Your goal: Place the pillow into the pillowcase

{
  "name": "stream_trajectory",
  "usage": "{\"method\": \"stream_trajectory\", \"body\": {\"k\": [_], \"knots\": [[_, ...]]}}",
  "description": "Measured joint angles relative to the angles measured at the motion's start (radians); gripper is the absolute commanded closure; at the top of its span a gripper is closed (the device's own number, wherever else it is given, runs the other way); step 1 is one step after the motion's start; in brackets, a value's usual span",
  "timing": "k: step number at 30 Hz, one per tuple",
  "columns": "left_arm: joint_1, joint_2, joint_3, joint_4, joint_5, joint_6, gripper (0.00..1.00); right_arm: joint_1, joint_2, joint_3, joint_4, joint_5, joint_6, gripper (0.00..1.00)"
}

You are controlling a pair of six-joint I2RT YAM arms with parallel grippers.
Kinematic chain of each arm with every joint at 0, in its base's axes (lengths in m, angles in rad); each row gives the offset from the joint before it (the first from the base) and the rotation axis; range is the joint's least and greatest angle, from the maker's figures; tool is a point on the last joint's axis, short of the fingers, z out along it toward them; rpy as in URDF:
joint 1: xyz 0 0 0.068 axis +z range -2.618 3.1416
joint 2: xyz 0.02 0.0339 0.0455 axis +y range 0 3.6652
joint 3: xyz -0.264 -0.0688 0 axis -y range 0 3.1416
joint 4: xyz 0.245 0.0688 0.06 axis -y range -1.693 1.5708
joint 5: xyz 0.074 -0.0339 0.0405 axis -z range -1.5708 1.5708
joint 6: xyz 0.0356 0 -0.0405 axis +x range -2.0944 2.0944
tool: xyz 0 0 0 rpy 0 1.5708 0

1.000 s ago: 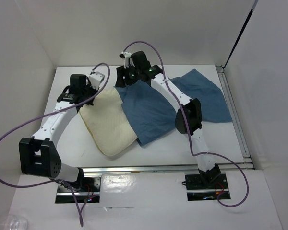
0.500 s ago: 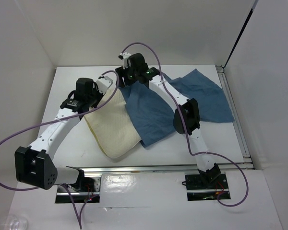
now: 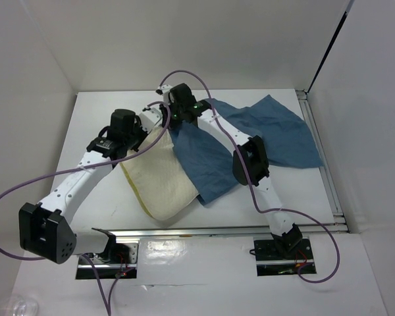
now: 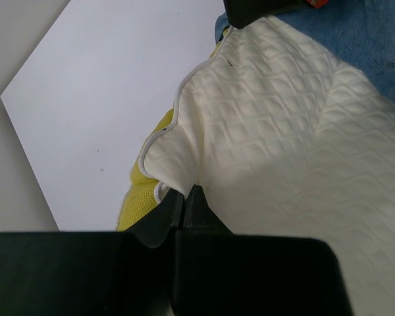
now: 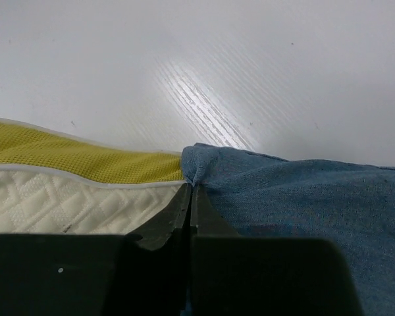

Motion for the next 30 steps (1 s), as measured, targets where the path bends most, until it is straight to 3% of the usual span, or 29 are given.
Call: {"method": "stream_trajectory", "body": {"k": [20, 30], "knots": [[-0.118, 0.01, 0.069, 0.021, -0.105, -0.006, 1.0, -0.008, -0.076, 0.03, 0.003, -0.265, 0.17, 1.0], [-0.163, 0.037, 0.106, 0.051, -0.122, -0.024, 1.0, -0.006, -0.138, 0.034, 0.109, -0.384, 0.312, 1.0]]}}
